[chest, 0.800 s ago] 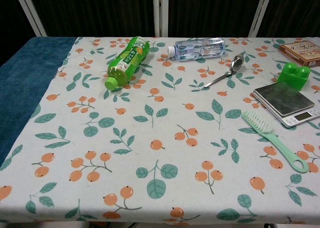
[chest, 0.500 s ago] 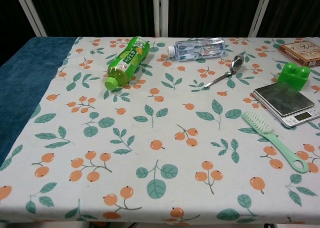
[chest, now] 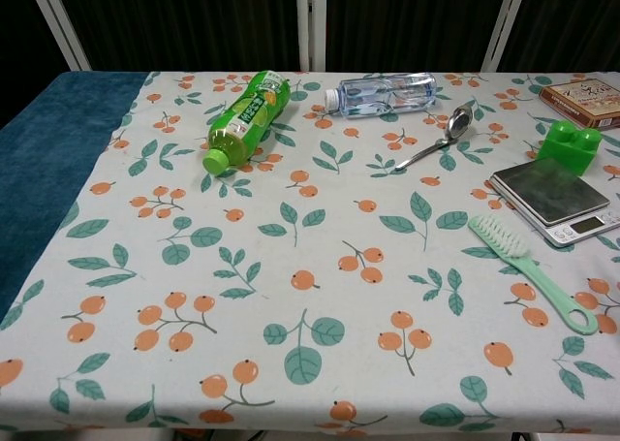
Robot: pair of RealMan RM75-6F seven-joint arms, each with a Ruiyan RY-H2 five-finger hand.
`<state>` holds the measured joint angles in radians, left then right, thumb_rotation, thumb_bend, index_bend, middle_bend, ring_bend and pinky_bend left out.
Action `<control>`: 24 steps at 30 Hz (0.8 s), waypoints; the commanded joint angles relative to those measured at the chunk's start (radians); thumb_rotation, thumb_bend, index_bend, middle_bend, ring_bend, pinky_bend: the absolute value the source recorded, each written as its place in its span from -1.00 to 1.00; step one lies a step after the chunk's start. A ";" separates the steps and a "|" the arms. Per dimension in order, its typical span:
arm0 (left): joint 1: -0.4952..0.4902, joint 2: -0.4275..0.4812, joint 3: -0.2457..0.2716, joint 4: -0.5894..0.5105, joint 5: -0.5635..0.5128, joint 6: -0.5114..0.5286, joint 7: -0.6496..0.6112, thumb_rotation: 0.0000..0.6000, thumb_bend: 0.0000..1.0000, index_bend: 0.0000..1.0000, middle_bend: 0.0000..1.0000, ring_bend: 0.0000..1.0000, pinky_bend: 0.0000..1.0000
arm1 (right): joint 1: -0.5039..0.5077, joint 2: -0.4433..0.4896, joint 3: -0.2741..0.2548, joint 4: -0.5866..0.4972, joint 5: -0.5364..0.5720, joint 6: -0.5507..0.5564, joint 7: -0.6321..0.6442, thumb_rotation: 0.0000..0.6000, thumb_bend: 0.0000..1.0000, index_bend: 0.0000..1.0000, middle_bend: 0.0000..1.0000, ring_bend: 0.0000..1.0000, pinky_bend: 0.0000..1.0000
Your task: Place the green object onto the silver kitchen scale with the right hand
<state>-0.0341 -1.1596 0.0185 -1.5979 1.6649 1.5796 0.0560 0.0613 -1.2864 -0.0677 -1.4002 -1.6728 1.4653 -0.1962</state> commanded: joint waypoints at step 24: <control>0.012 -0.015 0.003 0.051 -0.021 0.012 -0.053 1.00 -0.89 -0.95 -0.95 -1.00 -1.00 | 0.151 -0.140 0.028 -0.055 0.133 -0.312 -0.229 1.00 0.68 -1.00 -0.64 -1.00 -1.00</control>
<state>-0.0224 -1.1747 0.0220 -1.5474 1.6443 1.5919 0.0030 0.2121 -1.4261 -0.0390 -1.4558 -1.5400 1.1538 -0.4259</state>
